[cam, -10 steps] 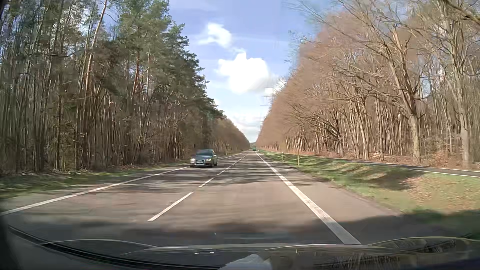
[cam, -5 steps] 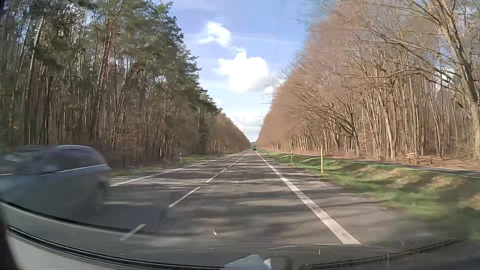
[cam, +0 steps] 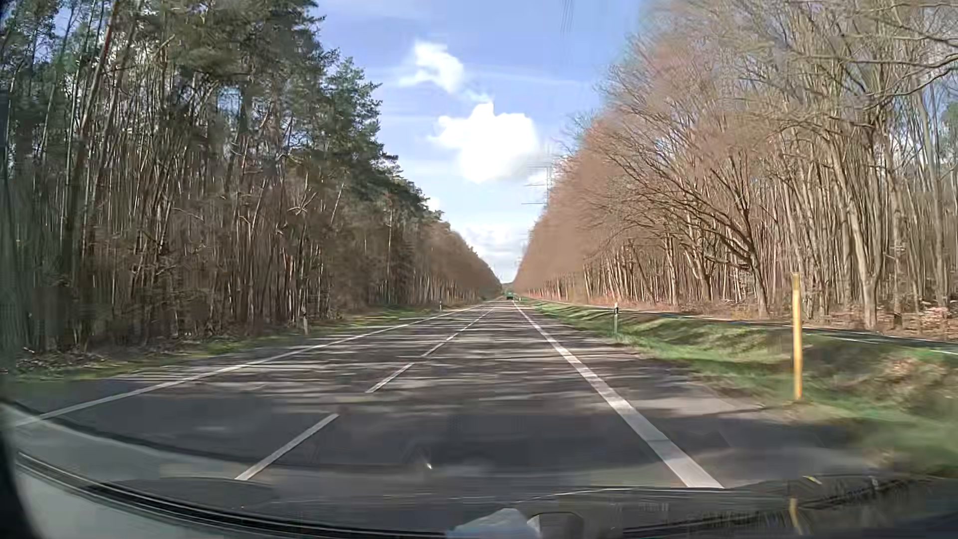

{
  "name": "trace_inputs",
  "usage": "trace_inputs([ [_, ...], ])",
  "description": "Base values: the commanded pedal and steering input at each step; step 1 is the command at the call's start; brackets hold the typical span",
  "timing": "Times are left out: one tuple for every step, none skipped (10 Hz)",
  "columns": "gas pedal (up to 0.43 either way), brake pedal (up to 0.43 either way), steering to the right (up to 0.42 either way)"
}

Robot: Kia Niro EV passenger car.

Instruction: Follow the waypoints while adhering to traffic rules and regulations

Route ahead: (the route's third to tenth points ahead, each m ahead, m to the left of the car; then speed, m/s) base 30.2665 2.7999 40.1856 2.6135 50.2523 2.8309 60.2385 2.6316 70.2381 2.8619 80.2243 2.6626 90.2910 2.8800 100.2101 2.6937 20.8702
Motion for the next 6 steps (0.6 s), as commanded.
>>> trace_inputs([
  [0.398, 0.000, -0.003],
  [0.409, 0.000, -0.002],
  [0.409, 0.000, -0.002],
  [0.409, 0.000, -0.002],
  [0.409, 0.000, -0.002],
  [0.409, 0.000, -0.002],
])
